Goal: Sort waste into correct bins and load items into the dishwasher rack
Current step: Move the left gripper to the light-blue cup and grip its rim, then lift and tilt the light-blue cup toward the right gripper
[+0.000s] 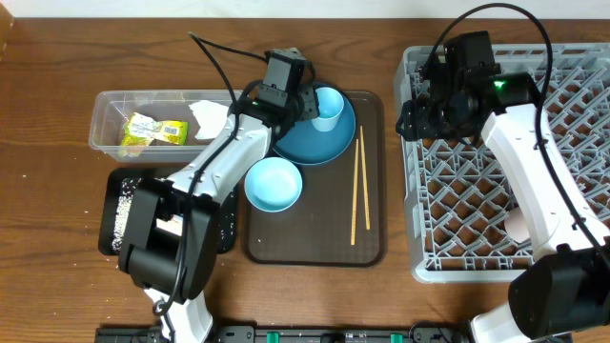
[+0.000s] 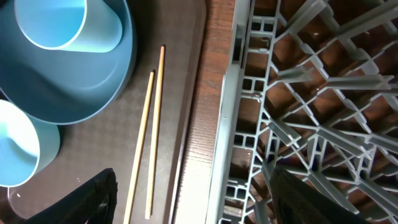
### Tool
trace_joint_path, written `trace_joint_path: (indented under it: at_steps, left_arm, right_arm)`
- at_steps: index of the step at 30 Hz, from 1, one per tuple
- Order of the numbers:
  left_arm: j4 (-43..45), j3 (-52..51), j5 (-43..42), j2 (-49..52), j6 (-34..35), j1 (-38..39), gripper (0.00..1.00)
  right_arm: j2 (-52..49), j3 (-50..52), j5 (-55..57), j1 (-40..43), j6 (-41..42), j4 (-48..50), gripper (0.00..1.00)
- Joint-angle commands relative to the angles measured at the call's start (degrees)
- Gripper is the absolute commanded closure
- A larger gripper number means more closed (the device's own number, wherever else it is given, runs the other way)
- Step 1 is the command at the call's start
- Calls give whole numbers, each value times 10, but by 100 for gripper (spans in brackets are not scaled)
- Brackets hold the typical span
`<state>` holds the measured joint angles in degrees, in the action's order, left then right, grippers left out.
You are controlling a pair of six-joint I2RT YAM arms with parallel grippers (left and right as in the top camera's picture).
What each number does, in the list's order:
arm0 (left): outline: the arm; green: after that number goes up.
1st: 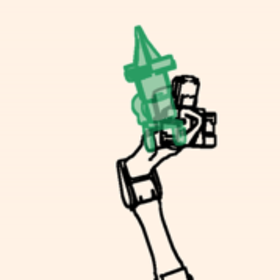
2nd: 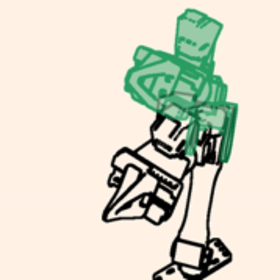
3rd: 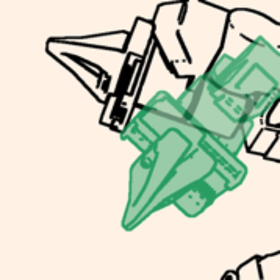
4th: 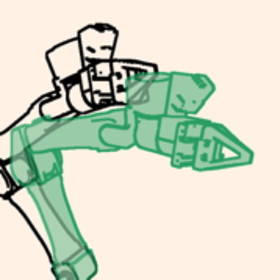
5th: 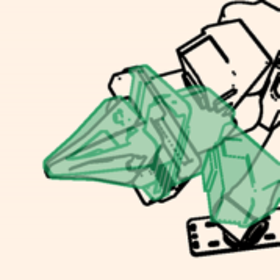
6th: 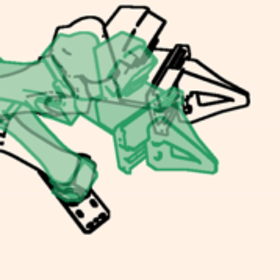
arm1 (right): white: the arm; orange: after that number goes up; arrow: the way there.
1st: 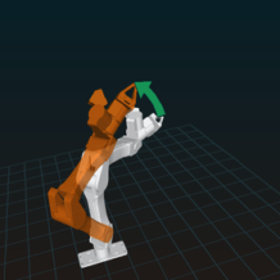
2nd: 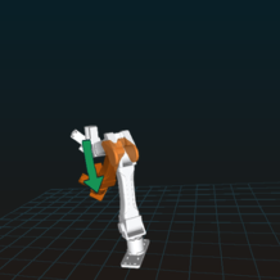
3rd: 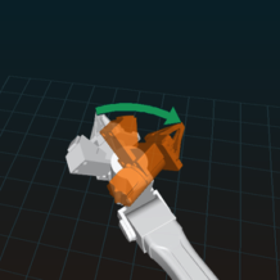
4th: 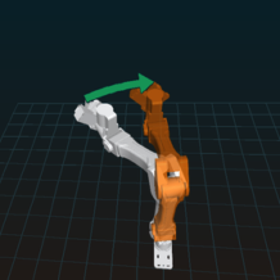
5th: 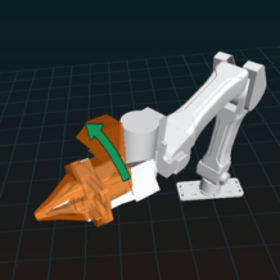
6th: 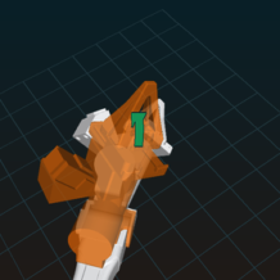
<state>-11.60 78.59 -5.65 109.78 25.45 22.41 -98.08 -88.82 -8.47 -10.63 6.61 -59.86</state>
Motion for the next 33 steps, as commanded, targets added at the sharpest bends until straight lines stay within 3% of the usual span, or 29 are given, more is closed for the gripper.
trace_joint_path:
  at_steps: [1,13,15,19,22,26,28,33]
  left_arm:
    - [-1,8,-12,9,-3,6,56]
    - [-16,7,-12,56,-3,8,57]
    - [-16,7,-12,56,-3,8,67]
    - [-18,7,-1,42,-4,5,73]
    - [-28,7,12,26,-4,2,94]
    - [-42,7,12,7,-4,-5,94]
    - [-48,7,12,-4,-4,-11,94]
    - [-81,7,-1,-45,-10,-35,94]
  right_arm:
    - [6,-2,6,-5,6,-2,29]
    - [6,-2,6,-5,6,-5,29]
    - [6,-2,6,-5,6,-6,29]
    - [6,-2,6,-5,6,-7,29]
    - [6,-2,6,-5,6,-8,28]
    - [6,-2,6,-5,6,-9,27]
    - [6,-2,8,-5,6,-9,18]
    - [6,-2,10,-4,6,-14,19]
